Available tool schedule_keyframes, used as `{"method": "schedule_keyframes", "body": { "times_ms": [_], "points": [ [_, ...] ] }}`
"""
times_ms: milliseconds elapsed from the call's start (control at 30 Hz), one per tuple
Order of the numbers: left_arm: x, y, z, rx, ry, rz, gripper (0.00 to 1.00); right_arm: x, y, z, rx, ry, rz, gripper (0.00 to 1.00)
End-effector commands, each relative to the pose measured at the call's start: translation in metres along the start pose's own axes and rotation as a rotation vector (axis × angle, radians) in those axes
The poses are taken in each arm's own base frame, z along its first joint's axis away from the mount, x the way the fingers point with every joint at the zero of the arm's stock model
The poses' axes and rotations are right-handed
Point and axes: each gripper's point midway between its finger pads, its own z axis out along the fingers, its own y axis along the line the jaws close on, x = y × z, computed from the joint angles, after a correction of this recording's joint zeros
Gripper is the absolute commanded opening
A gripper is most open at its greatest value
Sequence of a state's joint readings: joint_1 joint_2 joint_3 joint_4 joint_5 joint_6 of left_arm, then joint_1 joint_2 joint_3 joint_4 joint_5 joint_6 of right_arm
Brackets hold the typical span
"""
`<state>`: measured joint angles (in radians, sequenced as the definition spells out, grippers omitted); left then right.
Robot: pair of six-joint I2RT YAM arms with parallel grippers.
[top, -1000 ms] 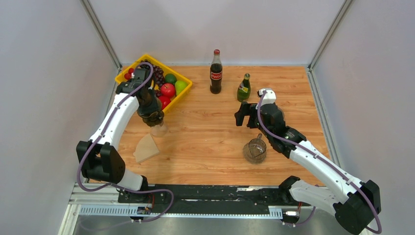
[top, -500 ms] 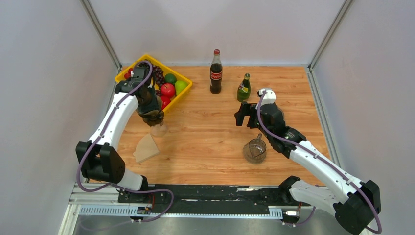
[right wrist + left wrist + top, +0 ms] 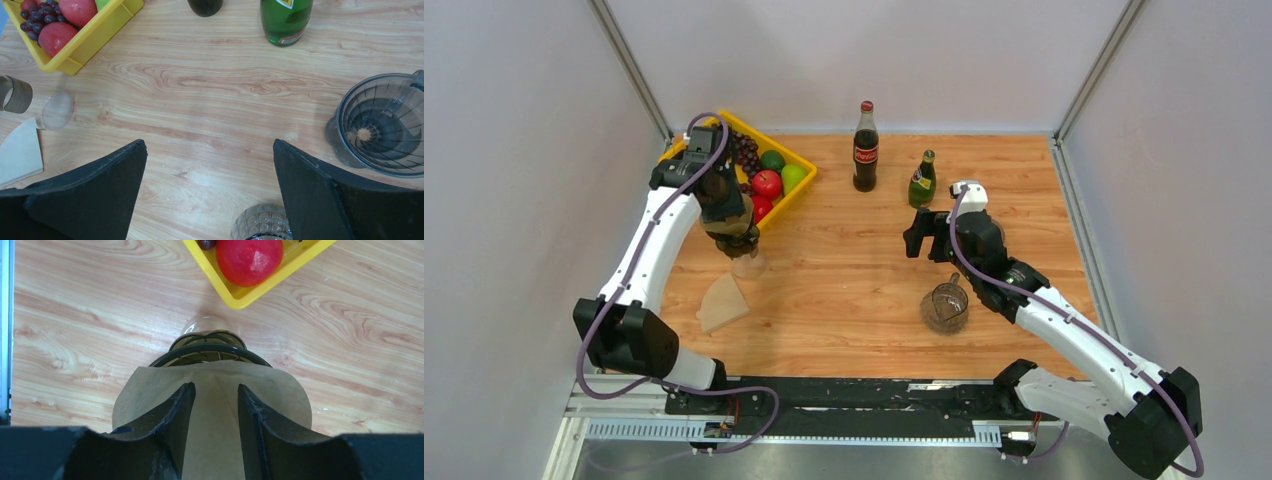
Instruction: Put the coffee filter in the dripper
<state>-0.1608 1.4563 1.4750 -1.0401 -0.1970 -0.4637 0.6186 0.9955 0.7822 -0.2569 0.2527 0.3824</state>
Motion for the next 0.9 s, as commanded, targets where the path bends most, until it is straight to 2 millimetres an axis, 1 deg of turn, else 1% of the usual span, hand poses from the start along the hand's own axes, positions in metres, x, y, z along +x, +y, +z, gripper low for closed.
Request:
{"method": "schedule_keyframes", "body": {
  "times_ms": [0, 100, 200, 267, 300, 333, 367, 400, 433, 467, 500, 533, 567, 600, 633, 667, 700, 733, 767, 800, 867],
  "points": [
    [-0.020, 0.005, -0.028, 0.011, -0.088, -0.008, 0.49, -0.002, -0.002, 0.001, 0.008, -0.009, -0.011, 1.00],
    [-0.026, 0.003, -0.039, 0.026, -0.116, -0.017, 0.52, -0.002, -0.003, 0.001, 0.011, -0.009, -0.011, 1.00],
    [-0.037, -0.001, -0.056, 0.066, -0.165, -0.024, 0.58, -0.005, -0.003, 0.000, 0.015, -0.017, -0.008, 1.00],
    [-0.045, -0.005, -0.071, 0.104, -0.207, -0.022, 0.65, -0.006, -0.004, -0.001, 0.017, -0.024, -0.006, 1.00],
    [-0.051, -0.007, -0.082, 0.128, -0.239, -0.027, 0.70, -0.007, -0.004, -0.001, 0.018, -0.026, -0.005, 1.00],
    [-0.053, -0.007, -0.088, 0.137, -0.255, -0.029, 0.73, -0.008, -0.004, -0.001, 0.019, -0.029, -0.004, 1.00],
    [-0.058, -0.008, -0.100, 0.157, -0.290, -0.035, 0.79, -0.008, -0.005, -0.002, 0.023, -0.032, -0.004, 1.00],
    [-0.060, -0.009, -0.110, 0.179, -0.315, -0.033, 0.82, -0.008, -0.006, -0.002, 0.026, -0.035, -0.002, 1.00],
    [-0.063, -0.010, -0.117, 0.198, -0.339, -0.033, 0.91, -0.009, -0.007, -0.003, 0.030, -0.039, -0.002, 1.00],
    [-0.063, -0.013, -0.129, 0.238, -0.364, -0.024, 0.95, -0.010, -0.007, -0.003, 0.032, -0.043, -0.001, 1.00],
    [-0.065, -0.016, -0.134, 0.264, -0.383, -0.020, 0.99, -0.011, -0.008, -0.004, 0.035, -0.045, -0.001, 1.00],
    [-0.063, -0.021, -0.145, 0.312, -0.403, -0.010, 0.99, -0.011, -0.008, -0.004, 0.037, -0.048, 0.001, 1.00],
    [-0.065, -0.024, -0.149, 0.341, -0.421, -0.005, 1.00, -0.012, -0.009, -0.005, 0.040, -0.054, 0.004, 1.00],
    [-0.064, -0.032, -0.159, 0.400, -0.440, 0.007, 1.00, -0.012, -0.010, -0.006, 0.045, -0.056, 0.004, 1.00],
    [-0.061, -0.035, -0.161, 0.427, -0.437, 0.015, 1.00, -0.013, -0.011, -0.006, 0.048, -0.059, 0.004, 1.00],
    [-0.058, -0.044, -0.170, 0.492, -0.446, 0.034, 1.00, -0.013, -0.012, -0.007, 0.052, -0.061, 0.005, 1.00],
    [-0.054, -0.047, -0.169, 0.518, -0.438, 0.043, 1.00, -0.013, -0.013, -0.007, 0.055, -0.063, 0.006, 1.00],
    [-0.051, -0.056, -0.176, 0.577, -0.441, 0.058, 1.00, -0.014, -0.014, -0.009, 0.059, -0.068, 0.007, 1.00],
    [-0.046, -0.059, -0.173, 0.598, -0.424, 0.064, 1.00, -0.014, -0.015, -0.010, 0.065, -0.070, 0.010, 1.00],
    [-0.044, -0.066, -0.176, 0.637, -0.425, 0.078, 1.00, -0.014, -0.016, -0.011, 0.071, -0.073, 0.012, 1.00],
    [-0.033, -0.077, -0.168, 0.657, -0.393, 0.102, 1.00, -0.014, -0.019, -0.012, 0.077, -0.076, 0.015, 1.00]
  ]
}}
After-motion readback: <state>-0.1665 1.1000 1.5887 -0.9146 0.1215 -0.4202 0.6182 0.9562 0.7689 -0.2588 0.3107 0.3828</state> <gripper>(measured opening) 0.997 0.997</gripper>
